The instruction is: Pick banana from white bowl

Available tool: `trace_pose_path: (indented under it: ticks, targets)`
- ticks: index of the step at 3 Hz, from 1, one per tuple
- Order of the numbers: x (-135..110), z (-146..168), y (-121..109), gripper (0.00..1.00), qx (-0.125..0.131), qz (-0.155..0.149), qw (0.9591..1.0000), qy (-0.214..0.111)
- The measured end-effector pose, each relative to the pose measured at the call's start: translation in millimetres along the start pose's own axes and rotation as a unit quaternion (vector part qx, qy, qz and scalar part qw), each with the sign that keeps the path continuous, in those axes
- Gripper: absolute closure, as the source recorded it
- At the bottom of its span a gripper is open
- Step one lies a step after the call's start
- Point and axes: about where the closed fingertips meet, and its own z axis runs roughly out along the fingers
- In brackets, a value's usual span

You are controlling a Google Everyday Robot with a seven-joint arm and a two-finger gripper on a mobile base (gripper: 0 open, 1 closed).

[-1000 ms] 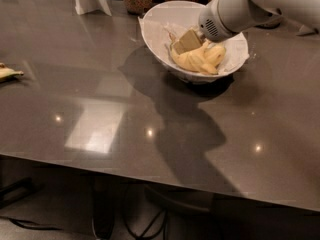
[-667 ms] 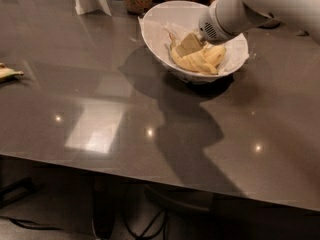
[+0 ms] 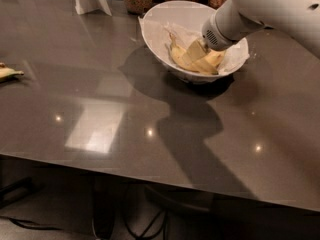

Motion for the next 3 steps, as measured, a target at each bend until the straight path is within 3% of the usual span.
trace_pose_path:
  ticks: [3]
  targets:
    - [22.2,34.0,1.9,0.45,-0.013,0.034,0.9984,0.044]
